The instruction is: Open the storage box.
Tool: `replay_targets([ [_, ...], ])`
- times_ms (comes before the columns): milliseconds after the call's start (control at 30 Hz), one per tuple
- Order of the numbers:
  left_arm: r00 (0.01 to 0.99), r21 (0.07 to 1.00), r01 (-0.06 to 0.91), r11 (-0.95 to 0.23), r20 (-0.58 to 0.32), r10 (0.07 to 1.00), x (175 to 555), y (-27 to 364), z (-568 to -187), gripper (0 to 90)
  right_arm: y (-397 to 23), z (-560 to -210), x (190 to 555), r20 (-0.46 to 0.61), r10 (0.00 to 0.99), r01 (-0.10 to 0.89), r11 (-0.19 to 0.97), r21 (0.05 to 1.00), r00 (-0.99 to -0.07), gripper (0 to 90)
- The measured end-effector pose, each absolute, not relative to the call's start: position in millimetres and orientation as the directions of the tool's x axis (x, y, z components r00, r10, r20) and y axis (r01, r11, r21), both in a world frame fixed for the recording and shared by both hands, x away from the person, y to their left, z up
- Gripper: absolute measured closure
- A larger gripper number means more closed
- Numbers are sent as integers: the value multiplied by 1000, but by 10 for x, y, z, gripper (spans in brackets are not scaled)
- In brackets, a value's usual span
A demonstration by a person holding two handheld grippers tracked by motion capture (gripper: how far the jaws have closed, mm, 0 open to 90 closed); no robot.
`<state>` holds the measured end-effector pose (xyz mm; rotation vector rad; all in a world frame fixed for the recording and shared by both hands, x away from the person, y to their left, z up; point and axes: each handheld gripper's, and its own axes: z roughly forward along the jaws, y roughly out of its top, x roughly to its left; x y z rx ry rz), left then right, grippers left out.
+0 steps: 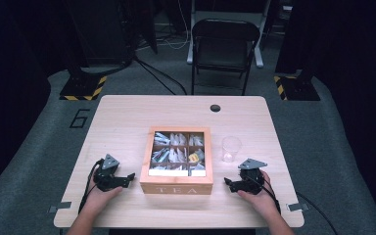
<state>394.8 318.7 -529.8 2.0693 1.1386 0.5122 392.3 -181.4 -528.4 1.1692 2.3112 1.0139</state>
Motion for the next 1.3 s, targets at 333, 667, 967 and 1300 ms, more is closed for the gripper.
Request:
replay_targets([
  [333, 529, 740, 569, -358, 4, 848, 3944, 3182, -5293, 149, -1816, -5284, 3920, 4, 798, 540, 404, 738, -602, 145],
  [667, 517, 747, 568, -344, 1, 856, 3926, 3179, -5300, 154, -1809, -5283, 3920, 8, 804, 547, 397, 737, -594, 146],
  [967, 513, 748, 571, -339, -3, 858, 3922, 3185, -5297, 168, -1816, -5282, 3921, 1, 805, 541, 397, 741, -593, 167],
  [1300, 512, 753, 564, -338, 2, 859, 3906, 3217, -5291, 249, -1834, -5268, 3921, 3, 816, 543, 382, 748, -578, 280],
])
